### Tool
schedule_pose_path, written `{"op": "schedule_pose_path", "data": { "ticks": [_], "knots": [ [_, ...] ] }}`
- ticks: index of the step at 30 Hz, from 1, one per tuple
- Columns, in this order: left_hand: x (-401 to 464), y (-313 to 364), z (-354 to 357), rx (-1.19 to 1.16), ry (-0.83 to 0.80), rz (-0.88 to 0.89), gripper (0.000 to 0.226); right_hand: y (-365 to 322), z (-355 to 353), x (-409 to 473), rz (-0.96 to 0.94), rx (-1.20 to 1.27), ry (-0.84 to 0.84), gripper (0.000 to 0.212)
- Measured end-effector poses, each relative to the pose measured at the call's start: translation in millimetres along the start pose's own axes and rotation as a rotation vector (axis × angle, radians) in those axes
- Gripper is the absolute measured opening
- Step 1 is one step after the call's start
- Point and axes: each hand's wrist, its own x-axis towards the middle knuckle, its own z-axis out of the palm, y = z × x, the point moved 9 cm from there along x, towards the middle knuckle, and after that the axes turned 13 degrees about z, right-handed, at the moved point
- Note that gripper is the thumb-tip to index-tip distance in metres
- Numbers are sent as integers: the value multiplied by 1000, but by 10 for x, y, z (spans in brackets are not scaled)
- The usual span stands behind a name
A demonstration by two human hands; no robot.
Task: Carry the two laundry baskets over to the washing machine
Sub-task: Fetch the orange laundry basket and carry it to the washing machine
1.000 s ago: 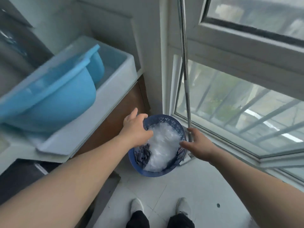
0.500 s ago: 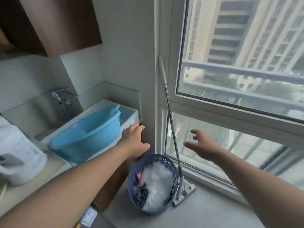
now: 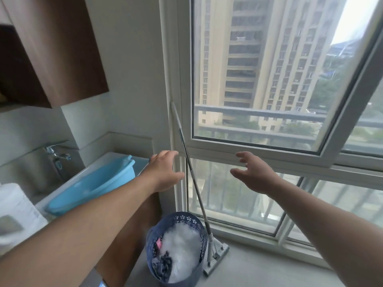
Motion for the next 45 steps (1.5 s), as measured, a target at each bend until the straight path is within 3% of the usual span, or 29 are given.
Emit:
{"op": "schedule_pose_path", "data": {
  "ticks": [9, 28, 45],
  "knots": [
    [354, 1566, 197, -5, 1, 213, 76, 886, -1230, -507, 34, 29, 172, 67],
    [259, 6832, 2377, -167, -195, 840, 73, 4633, -4481, -2719, 503, -35, 606, 67],
    [-566, 10462, 4550, -214, -494, 1232, 74, 7448, -5872, -4827, 990, 146, 946, 62]
  ]
}}
